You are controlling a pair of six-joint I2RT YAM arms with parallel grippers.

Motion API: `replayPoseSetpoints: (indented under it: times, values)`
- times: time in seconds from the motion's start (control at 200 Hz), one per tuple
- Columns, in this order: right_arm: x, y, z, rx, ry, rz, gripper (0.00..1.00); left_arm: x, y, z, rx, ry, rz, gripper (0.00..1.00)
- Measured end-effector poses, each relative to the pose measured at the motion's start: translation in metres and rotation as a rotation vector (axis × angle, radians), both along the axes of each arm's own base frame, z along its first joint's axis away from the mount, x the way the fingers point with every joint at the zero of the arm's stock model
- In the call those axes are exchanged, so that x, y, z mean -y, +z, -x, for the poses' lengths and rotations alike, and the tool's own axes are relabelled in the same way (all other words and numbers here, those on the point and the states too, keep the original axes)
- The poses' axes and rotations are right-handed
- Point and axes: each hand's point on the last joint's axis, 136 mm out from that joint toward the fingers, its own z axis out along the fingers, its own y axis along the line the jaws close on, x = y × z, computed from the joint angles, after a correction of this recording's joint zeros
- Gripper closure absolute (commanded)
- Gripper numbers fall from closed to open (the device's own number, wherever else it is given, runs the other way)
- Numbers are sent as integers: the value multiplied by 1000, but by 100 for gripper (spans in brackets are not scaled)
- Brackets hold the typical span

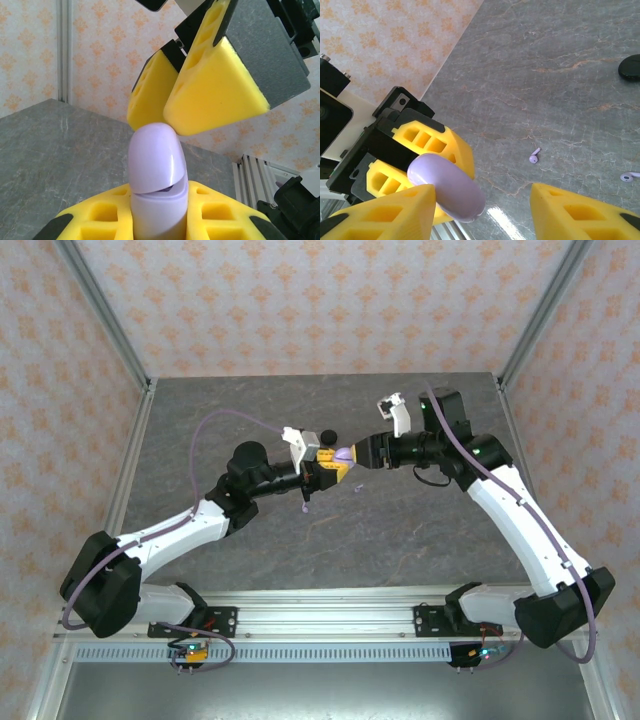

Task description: Insert wireless bluetooth earbuds into charging case

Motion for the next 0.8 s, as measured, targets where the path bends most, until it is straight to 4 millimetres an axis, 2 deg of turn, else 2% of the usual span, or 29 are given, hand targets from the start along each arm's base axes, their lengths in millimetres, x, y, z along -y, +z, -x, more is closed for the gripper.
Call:
replayPoseSetpoints:
  times: [0.501,0.796]
  values:
    - [17,-12,-27,-6,-176,82,48,2,-2,8,2,-17,-33,85]
    - [41,-15,-42,-4,-347,141,48,-5,-9,-2,-13,63,-68,85]
